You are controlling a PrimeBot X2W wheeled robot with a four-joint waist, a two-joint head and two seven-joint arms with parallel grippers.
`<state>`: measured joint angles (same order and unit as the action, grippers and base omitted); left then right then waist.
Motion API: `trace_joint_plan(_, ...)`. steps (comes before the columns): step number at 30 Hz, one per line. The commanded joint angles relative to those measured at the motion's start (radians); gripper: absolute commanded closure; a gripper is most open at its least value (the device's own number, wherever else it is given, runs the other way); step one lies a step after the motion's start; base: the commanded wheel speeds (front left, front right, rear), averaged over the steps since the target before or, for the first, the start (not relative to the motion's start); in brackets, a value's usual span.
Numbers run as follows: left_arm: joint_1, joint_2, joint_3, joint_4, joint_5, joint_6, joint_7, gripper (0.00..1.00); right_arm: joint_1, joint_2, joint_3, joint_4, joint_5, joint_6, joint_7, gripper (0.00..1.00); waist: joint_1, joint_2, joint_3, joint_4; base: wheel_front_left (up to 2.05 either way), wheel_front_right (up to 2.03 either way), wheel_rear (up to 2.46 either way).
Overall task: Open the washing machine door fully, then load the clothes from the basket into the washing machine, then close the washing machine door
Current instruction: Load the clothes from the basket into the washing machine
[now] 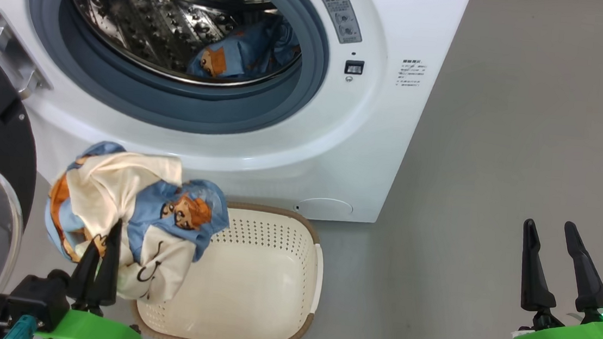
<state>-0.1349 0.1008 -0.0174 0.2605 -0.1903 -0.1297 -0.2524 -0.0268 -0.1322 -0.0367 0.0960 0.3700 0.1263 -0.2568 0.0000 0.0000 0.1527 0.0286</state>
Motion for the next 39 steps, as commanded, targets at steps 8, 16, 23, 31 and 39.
trace_joint_plan(8,-0.015,0.0,0.052,-0.035,0.017,0.006,-0.009,1.0,-0.011,-0.016,0.018,-0.027,0.003,0.004,-0.005,0.0,0.0,0.0,0.024,-0.003,0.0,0.0,0.0)
trace_joint_plan(16,-0.09,0.0,0.059,-0.024,0.018,0.003,-0.009,1.0,-0.037,-0.018,0.017,-0.033,0.004,0.004,-0.005,0.0,0.0,0.0,0.083,-0.02,0.0,0.0,0.0)
trace_joint_plan(23,-0.243,0.016,0.042,-0.006,0.031,0.001,-0.009,1.0,-0.088,-0.012,0.018,-0.043,0.007,0.004,-0.005,0.0,0.0,0.0,0.179,-0.041,0.0,0.0,0.0)
trace_joint_plan(31,-0.464,0.032,0.052,0.064,0.027,0.0,-0.009,1.0,-0.154,-0.001,0.018,-0.051,0.011,0.004,-0.005,0.0,0.0,0.0,0.286,-0.073,0.0,0.0,0.0)
trace_joint_plan(39,-0.765,0.101,0.074,0.301,0.029,0.0,-0.009,1.0,-0.226,0.021,0.033,-0.052,0.019,0.004,-0.005,0.0,0.0,0.0,0.386,-0.138,0.0,0.0,0.0)
